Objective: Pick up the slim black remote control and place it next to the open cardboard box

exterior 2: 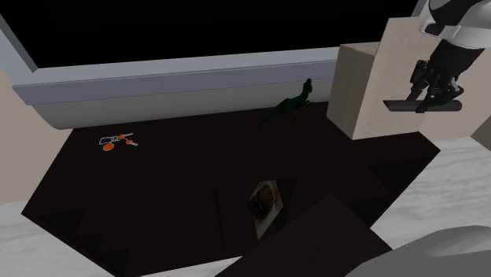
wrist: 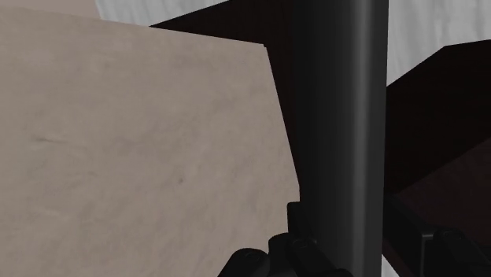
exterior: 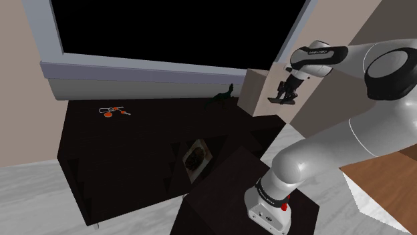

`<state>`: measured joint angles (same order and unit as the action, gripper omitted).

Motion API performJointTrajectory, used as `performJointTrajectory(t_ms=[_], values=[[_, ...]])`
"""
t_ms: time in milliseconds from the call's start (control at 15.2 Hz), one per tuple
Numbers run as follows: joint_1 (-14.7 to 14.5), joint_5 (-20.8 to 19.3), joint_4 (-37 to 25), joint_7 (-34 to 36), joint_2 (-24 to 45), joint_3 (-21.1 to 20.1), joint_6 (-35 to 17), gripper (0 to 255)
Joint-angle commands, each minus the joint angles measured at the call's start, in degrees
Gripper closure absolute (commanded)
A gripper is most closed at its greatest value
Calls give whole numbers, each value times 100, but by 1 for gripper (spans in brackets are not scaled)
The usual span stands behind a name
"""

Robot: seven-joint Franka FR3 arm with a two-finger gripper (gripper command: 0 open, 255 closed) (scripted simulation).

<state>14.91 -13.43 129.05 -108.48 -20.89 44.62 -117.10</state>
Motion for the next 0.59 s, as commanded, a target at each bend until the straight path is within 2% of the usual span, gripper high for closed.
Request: performJointTrajectory(t_ms=[0, 528], values=[[0, 3, -126, 7, -31, -36, 154, 255], [-1, 14, -643, 46, -151, -197, 783, 255]])
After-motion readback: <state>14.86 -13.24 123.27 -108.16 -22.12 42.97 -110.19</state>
